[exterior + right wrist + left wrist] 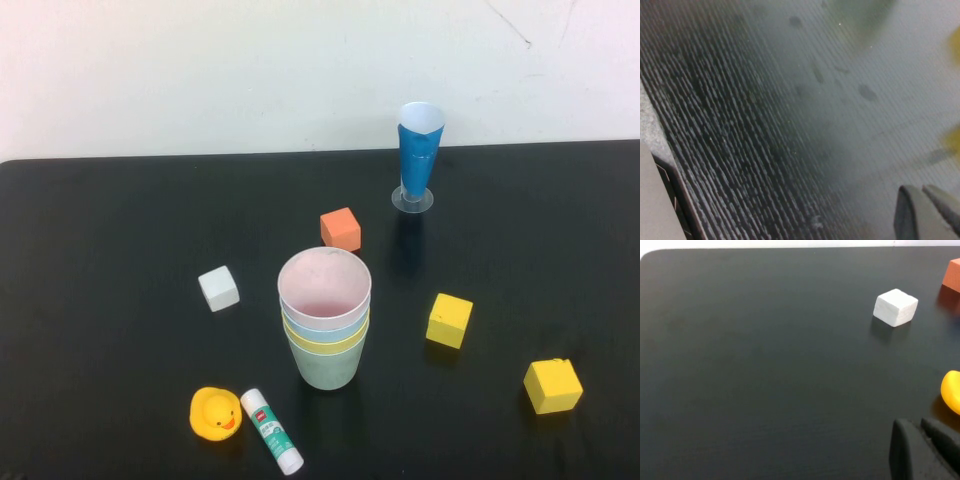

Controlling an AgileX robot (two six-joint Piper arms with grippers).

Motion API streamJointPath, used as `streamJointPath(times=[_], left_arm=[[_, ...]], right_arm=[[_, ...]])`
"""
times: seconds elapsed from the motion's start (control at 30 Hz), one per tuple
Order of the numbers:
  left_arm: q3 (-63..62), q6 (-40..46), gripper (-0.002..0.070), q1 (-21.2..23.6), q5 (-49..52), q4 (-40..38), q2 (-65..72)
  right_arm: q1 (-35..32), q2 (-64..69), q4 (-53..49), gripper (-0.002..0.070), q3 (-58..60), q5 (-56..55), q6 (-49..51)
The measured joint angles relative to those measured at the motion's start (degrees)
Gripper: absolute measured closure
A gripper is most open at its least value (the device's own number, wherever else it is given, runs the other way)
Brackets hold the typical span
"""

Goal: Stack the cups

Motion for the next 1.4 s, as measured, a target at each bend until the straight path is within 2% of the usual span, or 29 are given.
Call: streamJointPath(times=[0.6,0.73,0.87,1.13,1.27,1.4], left_arm=[[0.0,-0.43,0.0674,0.0,0.0,0.0,0.0],[0.0,-0.43,0.0674,0.0,0.0,0.0,0.0],[0.0,-0.43,0.0674,0.0,0.0,0.0,0.0],[0.0,-0.43,0.0674,0.0,0.0,0.0,0.0],[0.0,-0.43,0.0674,0.0,0.0,0.0,0.0],[0.0,-0.43,0.0674,0.0,0.0,0.0,0.0]], right_arm=[[0.0,0.0,-0.11,0.0678,0.0,0.0,0.0],[-0.53,-1.22,-3.09,0.0678,0.0,0.24,-1.85],[-6.77,-6.02,-4.22,0.0678,0.0,0.23,-2.8],[-25.25,-16.71,-4.71,0.0678,0.28,-0.95,-3.0],[-33.09,-22.71,-4.8,0.0678,4.15,-5.8,-3.0],[-37.45,-28.13,-3.9,0.0678,10.51,-11.79,-2.89]])
